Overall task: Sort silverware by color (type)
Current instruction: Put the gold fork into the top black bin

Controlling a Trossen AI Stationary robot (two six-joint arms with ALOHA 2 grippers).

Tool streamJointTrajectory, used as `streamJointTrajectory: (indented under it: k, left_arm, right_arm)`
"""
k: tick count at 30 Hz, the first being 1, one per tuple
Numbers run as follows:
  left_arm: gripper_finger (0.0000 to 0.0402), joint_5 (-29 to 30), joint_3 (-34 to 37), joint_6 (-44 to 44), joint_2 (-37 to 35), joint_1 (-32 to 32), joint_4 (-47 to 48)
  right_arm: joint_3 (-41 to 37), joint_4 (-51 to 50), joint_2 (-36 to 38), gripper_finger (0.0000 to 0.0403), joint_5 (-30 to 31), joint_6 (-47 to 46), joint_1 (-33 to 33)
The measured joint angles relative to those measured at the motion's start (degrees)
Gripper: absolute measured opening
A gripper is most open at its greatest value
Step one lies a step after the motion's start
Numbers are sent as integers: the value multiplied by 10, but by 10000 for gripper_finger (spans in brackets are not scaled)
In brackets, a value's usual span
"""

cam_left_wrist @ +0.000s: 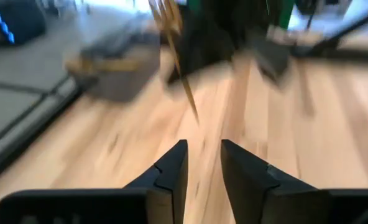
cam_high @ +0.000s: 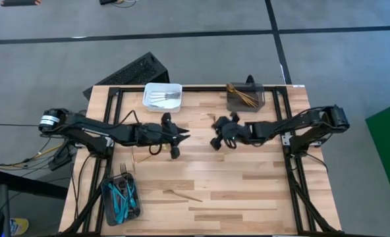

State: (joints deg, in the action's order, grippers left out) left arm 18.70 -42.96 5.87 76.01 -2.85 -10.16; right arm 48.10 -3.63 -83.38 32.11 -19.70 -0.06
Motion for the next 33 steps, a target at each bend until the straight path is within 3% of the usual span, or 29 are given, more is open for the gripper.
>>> streamJointTrajectory:
  k: [5,8,13,19,27,33]
  left_arm:
    - [88,32,1,40,-9,-18,100]
    - [88,75,1,66,-3,-34,139]
    - [88,131,1,89,-3,-61,192]
    - [61,135,1,120,-3,-80,247]
    - [36,134,1,184,-3,-80,319]
    - [32,138,1,205,-3,-80,319]
  right_arm:
    - [15,-90,33,29,126,119,-53]
    - [15,-101,37,29,153,188,-101]
    - [15,-117,21,29,156,258,-194]
    - [14,-119,4,43,140,299,-266]
    - [14,-142,4,60,102,202,-333]
    - [-2,-139,4,92,98,197,-351]
